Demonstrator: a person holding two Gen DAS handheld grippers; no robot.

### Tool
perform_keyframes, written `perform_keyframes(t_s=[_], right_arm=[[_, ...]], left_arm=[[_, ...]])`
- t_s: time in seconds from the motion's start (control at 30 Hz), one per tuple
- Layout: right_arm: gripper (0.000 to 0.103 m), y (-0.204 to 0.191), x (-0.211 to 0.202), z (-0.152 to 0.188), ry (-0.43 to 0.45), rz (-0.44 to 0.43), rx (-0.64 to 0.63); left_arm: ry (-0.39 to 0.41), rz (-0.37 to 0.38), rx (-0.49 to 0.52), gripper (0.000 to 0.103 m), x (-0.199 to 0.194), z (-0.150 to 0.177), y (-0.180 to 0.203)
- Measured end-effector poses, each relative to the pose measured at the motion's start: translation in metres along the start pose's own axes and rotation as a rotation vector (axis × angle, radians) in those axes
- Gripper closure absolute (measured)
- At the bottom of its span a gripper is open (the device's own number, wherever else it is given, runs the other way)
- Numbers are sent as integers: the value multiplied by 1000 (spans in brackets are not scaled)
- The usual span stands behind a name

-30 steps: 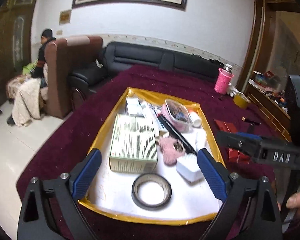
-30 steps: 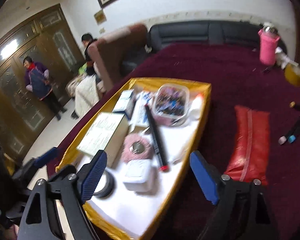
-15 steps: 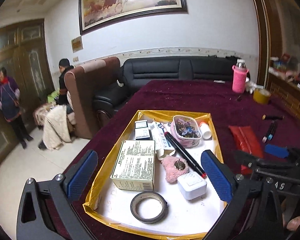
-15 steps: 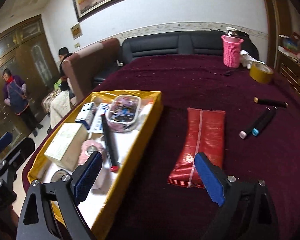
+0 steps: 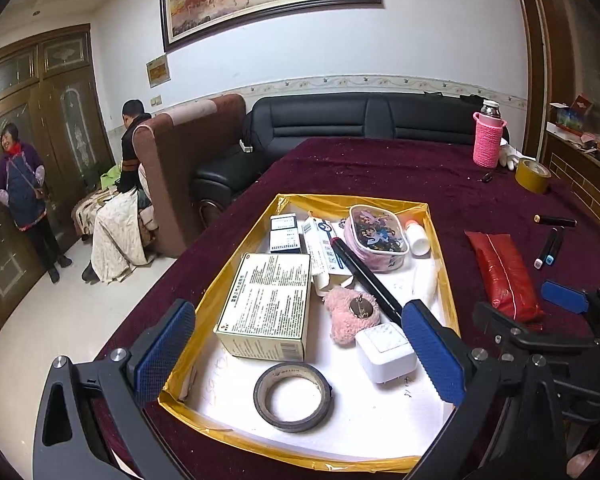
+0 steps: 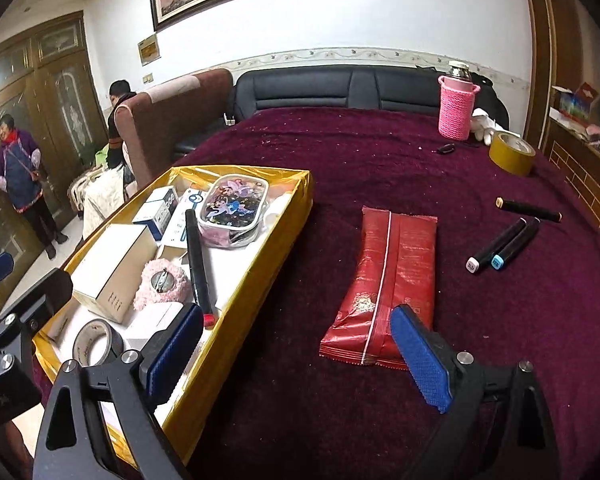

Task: Organize objects
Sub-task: 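Grasp a black marker with the left tool while the right tool grasps another black marker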

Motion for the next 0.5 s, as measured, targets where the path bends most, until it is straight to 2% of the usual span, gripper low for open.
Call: perform_keyframes(t_s=[0.5], right_arm=[[4,-3,1,1,-8,-1,-7]], left_arm=[[-23,14,7,0,5,5,3]])
Point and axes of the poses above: each gripper's, at about its wrist camera, not at the fingertips, and x roughly the way its jaws point, y to its right, z to its underside, the point moved 9 cm from there along x, roughly the way its jaws point, and after that the axes turned 8 degrees about -z, right-handed, at the moved point
